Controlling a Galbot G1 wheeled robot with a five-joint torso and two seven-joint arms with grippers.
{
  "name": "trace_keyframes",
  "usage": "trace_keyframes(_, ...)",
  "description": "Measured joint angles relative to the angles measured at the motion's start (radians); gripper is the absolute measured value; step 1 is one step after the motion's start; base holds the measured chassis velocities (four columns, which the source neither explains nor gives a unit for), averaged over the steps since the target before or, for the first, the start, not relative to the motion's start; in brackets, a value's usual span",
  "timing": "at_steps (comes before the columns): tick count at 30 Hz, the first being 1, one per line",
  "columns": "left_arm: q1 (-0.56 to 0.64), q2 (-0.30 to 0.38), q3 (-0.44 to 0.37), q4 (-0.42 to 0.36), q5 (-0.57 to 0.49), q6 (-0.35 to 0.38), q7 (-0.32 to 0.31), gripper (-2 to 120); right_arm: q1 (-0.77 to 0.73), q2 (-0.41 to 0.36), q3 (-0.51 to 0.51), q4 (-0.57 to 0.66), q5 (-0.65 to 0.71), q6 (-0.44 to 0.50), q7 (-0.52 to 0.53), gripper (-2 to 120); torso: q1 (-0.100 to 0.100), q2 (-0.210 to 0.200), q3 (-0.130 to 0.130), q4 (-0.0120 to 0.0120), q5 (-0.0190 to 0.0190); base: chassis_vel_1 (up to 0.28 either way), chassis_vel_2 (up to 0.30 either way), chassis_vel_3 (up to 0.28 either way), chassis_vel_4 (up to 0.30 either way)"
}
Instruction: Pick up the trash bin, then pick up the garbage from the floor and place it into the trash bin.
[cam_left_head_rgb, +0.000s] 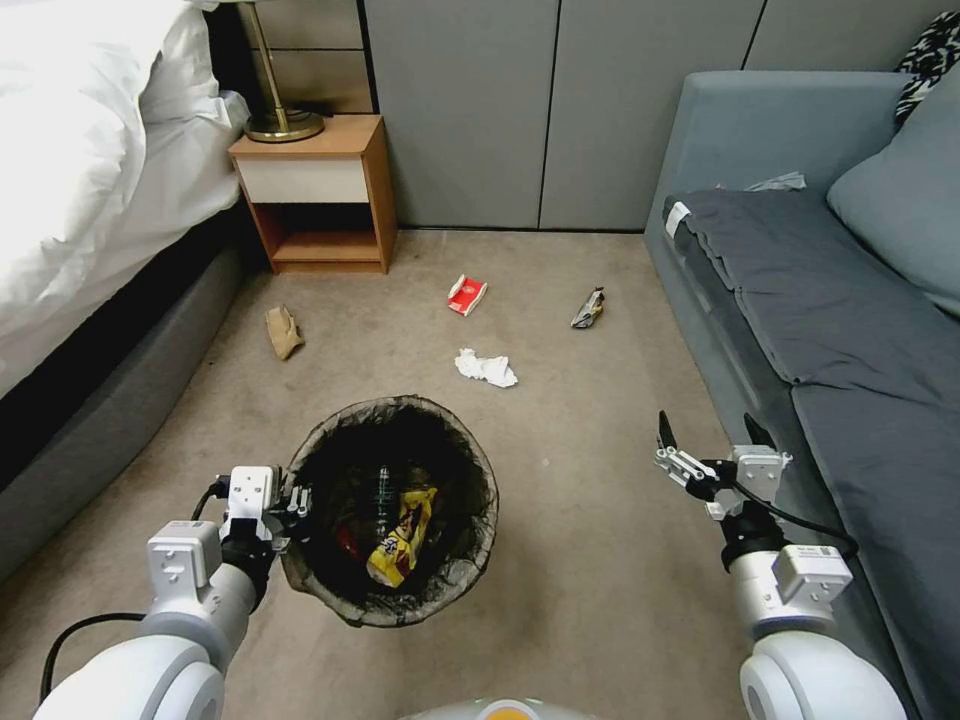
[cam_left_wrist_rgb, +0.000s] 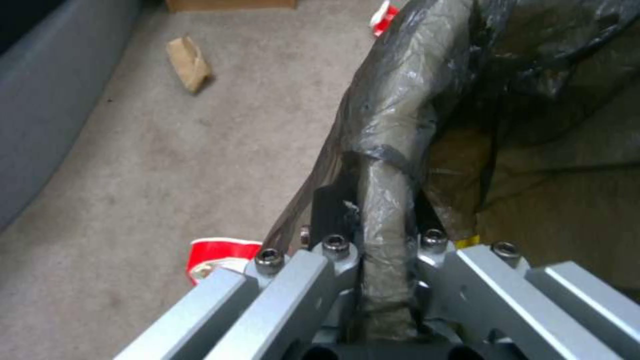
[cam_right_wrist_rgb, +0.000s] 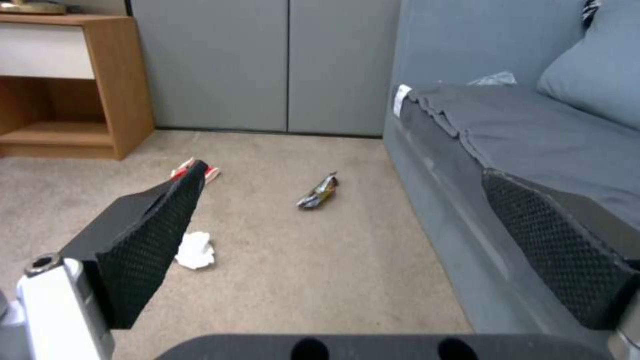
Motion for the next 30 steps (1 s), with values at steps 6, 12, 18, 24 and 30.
trace_keyframes(6,0.009,0.000,-0.005,0.000,0.006,0.001,0.002,1,-0.001,0.002,-0.004,-0.002,0.000,0.002,-0.002,100,0.000,0.000,0.000,0.0001,0.0000,-0.041,0.046,0.055,-0.038)
trace_keyframes(12,0.009,0.003,-0.006,0.000,0.006,0.009,0.002,1,-0.003,0.001,-0.009,-0.006,-0.006,0.006,-0.003,100,0.000,0.000,0.000,0.0000,0.0001,-0.101,0.090,0.119,-0.104)
trace_keyframes(18,0.006,0.003,-0.009,0.000,0.002,0.013,0.003,1,-0.002,0.001,-0.011,-0.009,-0.007,0.006,-0.004,100,0.000,0.000,0.000,0.0000,0.0001,-0.094,0.104,0.098,-0.091)
trace_keyframes(24,0.004,0.004,-0.011,0.000,-0.004,0.015,0.003,1,0.001,0.004,-0.013,-0.015,-0.008,0.008,-0.007,100,0.000,0.000,0.000,0.0000,0.0000,-0.075,0.085,0.070,-0.078)
trace_keyframes(30,0.002,0.003,-0.010,0.000,-0.006,0.015,0.004,1,0.003,0.005,-0.013,-0.018,-0.008,0.009,-0.008,100,0.000,0.000,0.000,-0.0001,0.0002,-0.113,0.108,0.102,-0.099)
